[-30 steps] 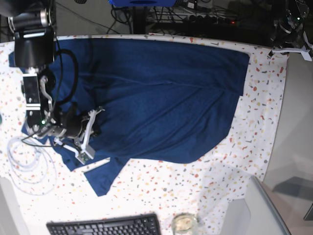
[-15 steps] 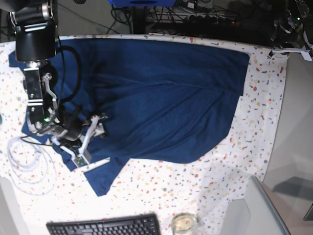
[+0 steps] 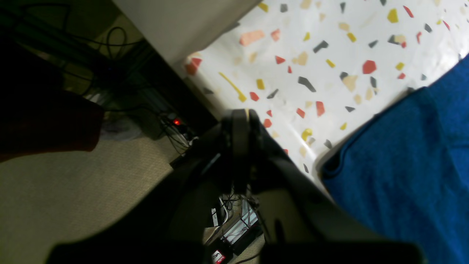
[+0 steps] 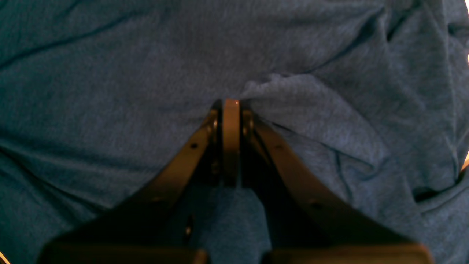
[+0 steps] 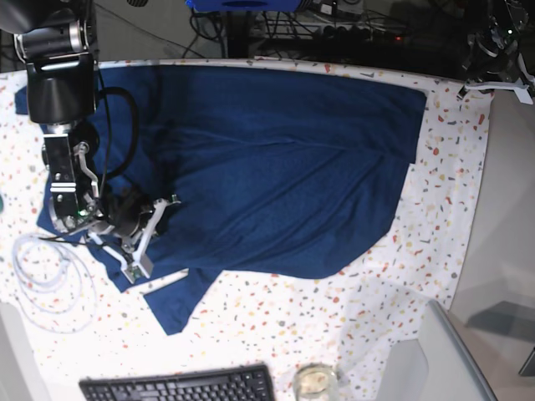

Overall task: Layout the t-shirt on the table in an organized manner, then fold the t-shirt properly
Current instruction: 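Lower the right gripper onto the bunched shirt fabric and grasp it, then drag the grasped fabric with the right gripper toward the shirt's edge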

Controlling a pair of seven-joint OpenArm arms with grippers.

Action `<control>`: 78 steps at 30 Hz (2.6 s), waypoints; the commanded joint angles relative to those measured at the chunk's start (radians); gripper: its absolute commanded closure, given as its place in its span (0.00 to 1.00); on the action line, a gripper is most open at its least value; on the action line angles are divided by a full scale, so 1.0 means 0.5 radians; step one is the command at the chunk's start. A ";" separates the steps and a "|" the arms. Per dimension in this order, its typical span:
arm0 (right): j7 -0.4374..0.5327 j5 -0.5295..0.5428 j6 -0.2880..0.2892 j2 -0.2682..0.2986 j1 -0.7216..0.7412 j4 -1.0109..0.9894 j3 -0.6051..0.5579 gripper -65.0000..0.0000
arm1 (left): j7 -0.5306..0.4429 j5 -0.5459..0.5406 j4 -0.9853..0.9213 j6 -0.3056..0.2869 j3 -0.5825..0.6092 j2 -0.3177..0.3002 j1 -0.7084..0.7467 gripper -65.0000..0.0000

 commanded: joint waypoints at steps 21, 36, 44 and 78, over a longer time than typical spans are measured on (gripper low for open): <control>0.022 0.023 0.289 0.000 -0.849 1.292 0.005 1.00 | -0.038 -0.003 -0.061 -0.004 -0.015 -0.029 -0.020 1.00; 0.022 0.023 0.433 -0.126 -1.040 1.001 0.014 0.92 | -0.032 0.000 -0.064 -0.004 -0.015 -0.029 -0.048 1.00; 0.034 0.026 0.421 -0.172 -0.923 1.210 0.575 0.44 | -0.035 0.000 -0.064 -0.004 -0.015 -0.029 -0.042 1.00; 0.599 0.013 0.043 0.392 0.289 -0.914 1.278 0.43 | -0.041 0.000 -0.061 -0.004 -0.018 -0.029 -0.027 1.00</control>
